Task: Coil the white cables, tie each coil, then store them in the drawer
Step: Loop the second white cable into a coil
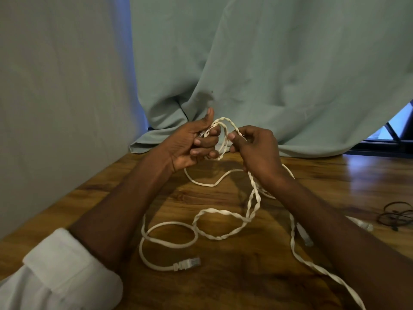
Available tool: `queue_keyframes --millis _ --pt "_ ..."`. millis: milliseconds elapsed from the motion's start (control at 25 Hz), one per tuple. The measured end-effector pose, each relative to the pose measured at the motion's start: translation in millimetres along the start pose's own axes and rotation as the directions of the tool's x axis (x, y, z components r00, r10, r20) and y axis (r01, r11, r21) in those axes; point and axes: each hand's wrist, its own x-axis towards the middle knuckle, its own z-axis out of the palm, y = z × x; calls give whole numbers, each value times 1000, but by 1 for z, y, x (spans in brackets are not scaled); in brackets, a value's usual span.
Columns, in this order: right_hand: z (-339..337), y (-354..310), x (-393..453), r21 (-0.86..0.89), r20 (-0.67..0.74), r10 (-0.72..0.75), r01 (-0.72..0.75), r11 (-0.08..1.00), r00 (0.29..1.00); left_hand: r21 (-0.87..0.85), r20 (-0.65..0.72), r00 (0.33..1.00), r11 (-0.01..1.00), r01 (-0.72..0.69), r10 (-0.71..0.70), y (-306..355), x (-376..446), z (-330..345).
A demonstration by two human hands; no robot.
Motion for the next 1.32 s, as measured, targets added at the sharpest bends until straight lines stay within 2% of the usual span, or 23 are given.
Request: queue_keyframes --millis 200,280,360,440,520,600,680,800,880,920,1000,1040,1120,1160,1240,1320 --pt "-9 -3 8 135 -24 139 -134 982 990 -162 47 999 986 30 -22 0 0 2" --pt "-9 -7 9 249 20 244 -241 938 970 -182 78 997 983 19 -5 0 2 2" --pt "-12 -13 10 465 112 350 -361 809 930 -103 93 996 995 12 -3 -4 5 2" --pt "-18 -16 13 599 154 385 -396 696 910 19 118 992 999 33 -35 -10 6 5" --pt "-24 -19 17 628 159 387 -396 670 908 110 139 988 993 47 -63 -14 4 8" --pt "-27 -18 19 628 158 385 -394 672 909 94 153 987 995 39 -53 -12 3 12" --pt "-26 -17 19 516 156 372 -397 759 915 -118 167 986 993 3 17 -8 4 12" --pt "-16 -16 9 122 197 237 -263 957 952 -498 159 974 865 -62 161 0 6 1" --pt "-7 -20 -1 -81 341 178 -159 984 923 -618 60 977 776 -126 207 5 5 -4" --pt "-2 -24 -6 -157 411 163 -107 982 897 -622 -42 975 758 -196 217 6 5 -4" --pt "8 -29 -13 -273 498 106 40 961 861 -561 -273 931 747 -358 242 4 7 -4" --pt "12 -31 -15 -301 525 71 107 947 848 -525 -332 901 738 -423 280 3 9 -4" --pt "16 -33 -19 -311 579 23 195 930 815 -467 -353 872 743 -479 341 1 10 -1" --pt "16 -34 -20 -305 595 11 214 928 804 -377 -351 864 790 -483 361 1 11 1" --pt "11 -37 -19 -266 609 14 188 945 793 -43 -378 848 908 -416 371 0 14 4" --pt "4 -40 -18 -239 644 44 146 960 764 275 -381 846 919 -282 374 -4 15 11"
